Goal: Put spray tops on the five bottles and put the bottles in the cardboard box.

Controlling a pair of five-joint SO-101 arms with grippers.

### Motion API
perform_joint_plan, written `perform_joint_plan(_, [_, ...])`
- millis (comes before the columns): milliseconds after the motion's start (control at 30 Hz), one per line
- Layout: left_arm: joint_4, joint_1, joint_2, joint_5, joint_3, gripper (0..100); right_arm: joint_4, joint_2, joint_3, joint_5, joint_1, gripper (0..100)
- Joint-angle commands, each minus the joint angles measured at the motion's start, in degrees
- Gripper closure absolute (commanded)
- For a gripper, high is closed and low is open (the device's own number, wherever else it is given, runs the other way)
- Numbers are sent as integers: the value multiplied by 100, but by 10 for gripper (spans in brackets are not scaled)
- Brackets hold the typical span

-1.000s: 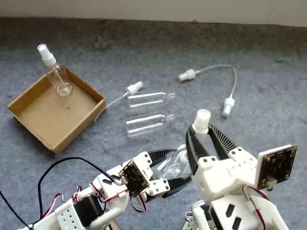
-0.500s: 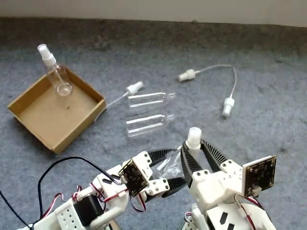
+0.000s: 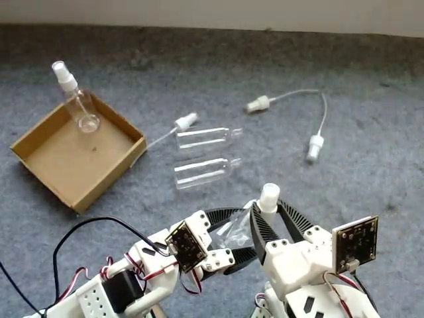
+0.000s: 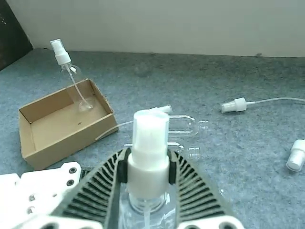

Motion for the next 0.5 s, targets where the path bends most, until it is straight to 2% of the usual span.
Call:
perform_joint_plan(0, [-35, -136, -101, 44, 119, 881, 136, -4, -101, 70, -57, 974])
perform_joint_plan(67, [-35, -136, -101, 44, 119, 881, 127, -4, -224, 70, -57, 961])
perform_joint_plan(267, [-26, -136, -101, 44, 119, 881, 418, 48, -532, 70, -57, 831])
perform_joint_plan(467, [-26, -136, -101, 44, 119, 881, 505, 48, -637, 70, -57, 825])
